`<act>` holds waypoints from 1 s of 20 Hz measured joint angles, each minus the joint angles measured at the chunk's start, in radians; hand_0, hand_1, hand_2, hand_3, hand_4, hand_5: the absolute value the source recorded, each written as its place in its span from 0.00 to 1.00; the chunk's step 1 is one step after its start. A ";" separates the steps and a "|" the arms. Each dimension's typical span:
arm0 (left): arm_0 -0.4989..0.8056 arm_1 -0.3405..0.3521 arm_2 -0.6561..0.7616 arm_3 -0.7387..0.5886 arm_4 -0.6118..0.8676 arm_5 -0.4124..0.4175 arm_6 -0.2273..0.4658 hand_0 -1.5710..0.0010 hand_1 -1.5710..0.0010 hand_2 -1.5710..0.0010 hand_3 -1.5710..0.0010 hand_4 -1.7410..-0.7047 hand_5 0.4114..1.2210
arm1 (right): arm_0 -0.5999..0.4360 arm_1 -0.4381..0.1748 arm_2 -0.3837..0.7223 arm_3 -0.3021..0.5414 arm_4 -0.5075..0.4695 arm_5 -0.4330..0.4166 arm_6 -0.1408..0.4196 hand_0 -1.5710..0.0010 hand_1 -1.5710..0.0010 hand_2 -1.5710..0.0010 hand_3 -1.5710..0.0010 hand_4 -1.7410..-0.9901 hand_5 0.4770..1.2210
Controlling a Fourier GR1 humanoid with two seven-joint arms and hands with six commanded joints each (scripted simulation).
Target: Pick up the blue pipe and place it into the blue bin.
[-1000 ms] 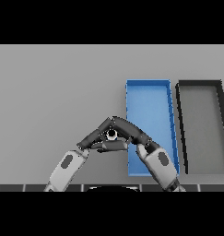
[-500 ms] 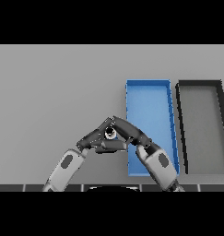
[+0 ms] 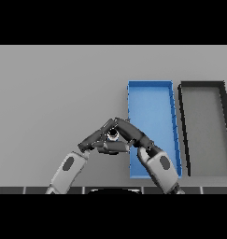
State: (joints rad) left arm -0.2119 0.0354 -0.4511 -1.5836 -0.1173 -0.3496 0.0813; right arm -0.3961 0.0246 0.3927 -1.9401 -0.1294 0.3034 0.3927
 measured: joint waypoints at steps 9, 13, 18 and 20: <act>0.032 0.010 -0.010 -0.060 0.025 -0.013 0.051 1.00 1.00 1.00 1.00 0.79 0.10 | -0.264 -0.063 -0.174 -0.067 -0.377 -0.206 0.210 0.00 0.00 0.00 0.00 0.33 1.00; 0.032 0.027 -0.005 -0.067 0.024 -0.019 0.049 1.00 1.00 1.00 1.00 0.80 0.09 | -0.465 -0.174 -0.310 -0.002 -0.444 -0.266 0.202 0.00 0.00 0.00 0.00 0.33 1.00; 0.036 0.032 -0.006 -0.051 0.002 -0.010 0.031 1.00 1.00 1.00 1.00 0.82 0.09 | -0.504 -0.342 -0.422 0.101 -0.409 -0.373 0.216 0.00 0.00 0.00 0.00 0.32 1.00; 0.032 0.033 0.000 -0.057 0.018 -0.018 0.032 1.00 1.00 1.00 1.00 0.82 0.09 | -0.453 -0.366 -0.453 0.147 -0.392 -0.377 0.213 0.00 0.00 0.00 0.00 0.32 1.00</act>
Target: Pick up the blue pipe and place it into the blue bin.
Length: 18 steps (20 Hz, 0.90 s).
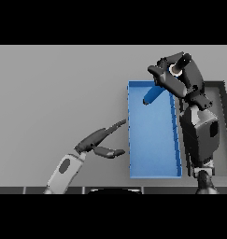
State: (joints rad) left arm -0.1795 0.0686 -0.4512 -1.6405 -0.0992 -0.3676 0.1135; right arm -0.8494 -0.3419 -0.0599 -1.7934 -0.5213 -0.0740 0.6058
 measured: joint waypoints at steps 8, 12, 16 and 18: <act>0.004 0.009 0.000 -0.017 -0.005 0.006 0.013 1.00 1.00 1.00 1.00 0.84 0.09 | 0.361 -0.019 -0.044 0.050 0.046 -0.042 0.003 0.00 0.00 0.00 0.00 0.32 1.00; 0.012 0.013 -0.004 -0.009 -0.015 0.008 0.002 1.00 1.00 1.00 1.00 0.84 0.08 | 0.515 -0.051 0.047 0.056 0.037 -0.164 0.003 0.00 0.00 0.00 0.00 0.32 1.00; 0.014 0.003 -0.012 -0.018 -0.009 0.009 0.013 1.00 1.00 1.00 1.00 0.83 0.08 | 0.625 -0.195 0.194 0.060 -0.080 -0.319 0.003 0.00 0.00 0.00 0.48 0.17 1.00; 0.029 0.016 -0.011 -0.022 -0.007 0.003 -0.007 1.00 1.00 1.00 1.00 0.83 0.09 | 0.665 -0.273 0.277 0.052 -0.154 -0.370 0.003 0.00 0.00 0.00 0.61 0.11 1.00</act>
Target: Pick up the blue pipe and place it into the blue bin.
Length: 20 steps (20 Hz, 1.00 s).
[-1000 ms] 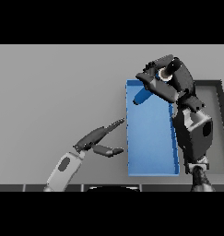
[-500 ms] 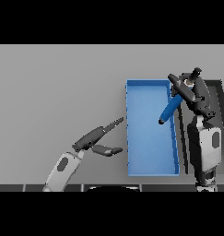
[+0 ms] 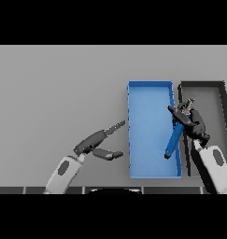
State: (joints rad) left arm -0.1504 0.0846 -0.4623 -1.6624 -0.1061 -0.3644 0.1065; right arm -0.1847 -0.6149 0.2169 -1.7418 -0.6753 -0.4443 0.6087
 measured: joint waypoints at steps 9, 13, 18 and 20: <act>-0.021 -0.010 0.002 0.009 -0.007 0.007 0.009 1.00 1.00 1.00 1.00 0.83 0.10 | -0.046 -0.176 0.276 0.102 -0.294 -0.083 0.001 0.79 0.80 0.81 0.87 0.68 0.78; -0.018 -0.012 -0.001 0.015 -0.010 0.008 0.014 1.00 1.00 1.00 1.00 0.83 0.09 | -0.126 -0.250 0.403 0.122 -0.232 -0.058 0.001 0.91 0.92 0.92 0.95 0.79 0.59; -0.026 -0.011 0.003 0.023 -0.010 0.006 0.015 1.00 1.00 1.00 1.00 0.83 0.08 | -0.160 -0.249 0.455 0.158 -0.203 -0.034 0.001 0.76 0.88 0.95 0.98 0.79 0.42; -0.020 -0.014 -0.003 0.022 -0.013 0.007 0.011 1.00 1.00 1.00 1.00 0.83 0.08 | -0.141 -0.260 0.456 0.147 -0.198 -0.041 -0.002 0.85 0.92 0.97 0.99 0.78 0.40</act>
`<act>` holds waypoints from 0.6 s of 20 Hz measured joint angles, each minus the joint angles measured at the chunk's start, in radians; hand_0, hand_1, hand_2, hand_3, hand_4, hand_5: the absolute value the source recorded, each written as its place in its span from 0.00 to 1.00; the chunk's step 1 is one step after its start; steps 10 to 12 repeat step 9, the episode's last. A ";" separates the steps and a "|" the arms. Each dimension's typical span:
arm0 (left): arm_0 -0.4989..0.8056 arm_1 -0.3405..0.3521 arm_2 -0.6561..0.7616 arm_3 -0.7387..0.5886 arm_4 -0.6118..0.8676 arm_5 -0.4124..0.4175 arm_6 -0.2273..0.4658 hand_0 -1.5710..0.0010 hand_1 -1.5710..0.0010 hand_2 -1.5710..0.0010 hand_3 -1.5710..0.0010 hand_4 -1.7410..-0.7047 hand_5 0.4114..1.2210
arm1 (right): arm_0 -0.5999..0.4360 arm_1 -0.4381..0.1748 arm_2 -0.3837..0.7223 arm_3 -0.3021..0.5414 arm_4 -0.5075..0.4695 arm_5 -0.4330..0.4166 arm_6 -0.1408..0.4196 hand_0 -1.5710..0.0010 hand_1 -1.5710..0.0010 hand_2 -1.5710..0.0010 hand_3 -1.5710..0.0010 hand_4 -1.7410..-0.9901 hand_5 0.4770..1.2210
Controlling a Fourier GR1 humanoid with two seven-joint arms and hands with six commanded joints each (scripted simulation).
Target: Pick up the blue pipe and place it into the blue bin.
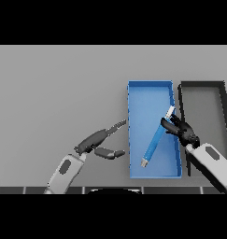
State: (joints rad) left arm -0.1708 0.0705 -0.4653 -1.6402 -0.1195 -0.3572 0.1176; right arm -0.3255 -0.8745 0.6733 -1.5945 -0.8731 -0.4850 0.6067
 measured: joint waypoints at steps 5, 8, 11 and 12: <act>0.000 -0.001 0.004 -0.009 -0.001 0.009 0.006 1.00 1.00 1.00 1.00 0.83 0.08 | 0.007 0.001 -0.023 -0.004 -0.026 0.028 -0.033 0.86 0.94 0.98 1.00 0.78 0.44; -0.014 0.002 0.009 -0.009 0.008 0.001 0.025 1.00 1.00 1.00 1.00 0.83 0.08 | 0.004 0.009 -0.013 -0.015 -0.022 0.020 -0.026 0.86 0.94 0.98 1.00 0.78 0.42; -0.010 0.001 0.006 -0.007 0.007 -0.001 0.019 1.00 1.00 1.00 1.00 0.83 0.08 | -0.002 0.012 -0.004 -0.007 -0.012 0.026 -0.028 0.86 0.94 0.98 1.00 0.78 0.43; -0.010 0.001 0.006 -0.007 0.007 -0.001 0.019 1.00 1.00 1.00 1.00 0.83 0.08 | -0.002 0.012 -0.004 -0.007 -0.012 0.026 -0.028 0.86 0.94 0.98 1.00 0.78 0.43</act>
